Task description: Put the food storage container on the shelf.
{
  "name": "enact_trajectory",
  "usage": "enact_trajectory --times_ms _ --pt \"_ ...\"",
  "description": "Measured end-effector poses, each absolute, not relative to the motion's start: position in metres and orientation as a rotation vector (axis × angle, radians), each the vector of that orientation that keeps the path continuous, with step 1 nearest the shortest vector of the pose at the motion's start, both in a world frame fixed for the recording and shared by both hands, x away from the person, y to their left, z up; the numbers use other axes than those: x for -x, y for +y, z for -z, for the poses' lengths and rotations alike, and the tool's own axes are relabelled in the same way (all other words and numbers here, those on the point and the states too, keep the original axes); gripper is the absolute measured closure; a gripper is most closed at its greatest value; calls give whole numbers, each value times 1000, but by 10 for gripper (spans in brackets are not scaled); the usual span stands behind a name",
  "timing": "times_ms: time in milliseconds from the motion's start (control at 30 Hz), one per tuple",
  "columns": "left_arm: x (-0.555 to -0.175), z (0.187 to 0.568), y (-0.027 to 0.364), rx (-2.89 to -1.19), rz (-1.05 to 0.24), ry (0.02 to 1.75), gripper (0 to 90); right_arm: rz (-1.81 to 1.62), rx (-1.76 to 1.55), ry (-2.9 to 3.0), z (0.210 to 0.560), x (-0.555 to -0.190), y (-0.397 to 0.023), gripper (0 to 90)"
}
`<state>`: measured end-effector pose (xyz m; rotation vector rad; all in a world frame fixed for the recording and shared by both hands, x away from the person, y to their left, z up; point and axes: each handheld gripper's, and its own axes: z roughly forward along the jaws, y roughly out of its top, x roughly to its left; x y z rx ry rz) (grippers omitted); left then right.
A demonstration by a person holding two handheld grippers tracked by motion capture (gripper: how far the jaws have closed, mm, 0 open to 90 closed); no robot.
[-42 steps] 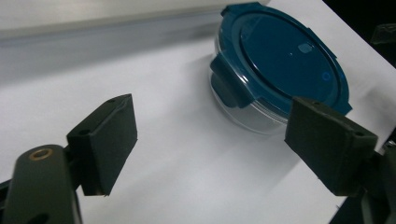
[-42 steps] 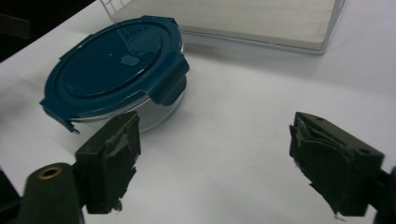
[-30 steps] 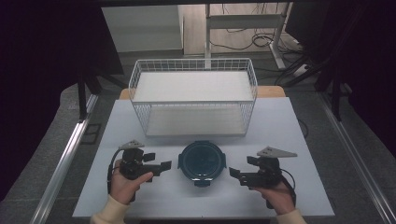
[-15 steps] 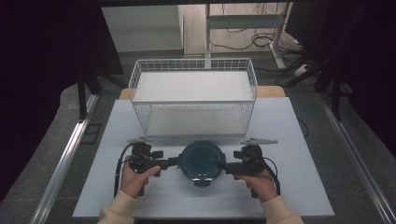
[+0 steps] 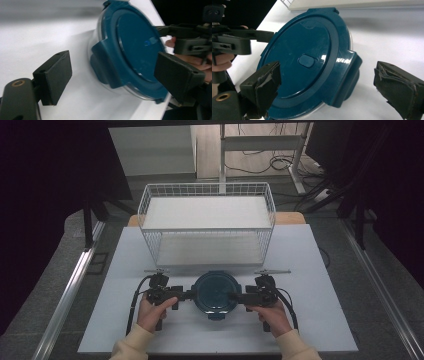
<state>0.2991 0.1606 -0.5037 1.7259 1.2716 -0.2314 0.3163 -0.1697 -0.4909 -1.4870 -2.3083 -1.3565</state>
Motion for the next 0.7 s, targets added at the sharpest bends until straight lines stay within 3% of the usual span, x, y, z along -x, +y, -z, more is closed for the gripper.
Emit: enact_trajectory --times_ms 400,700 --pt "-306 519 145 -1727 351 1256 163 1299 1498 -2166 508 -323 -162 92" --pt "-305 519 141 -1722 365 1293 259 1268 1536 -2086 512 -320 -161 191"
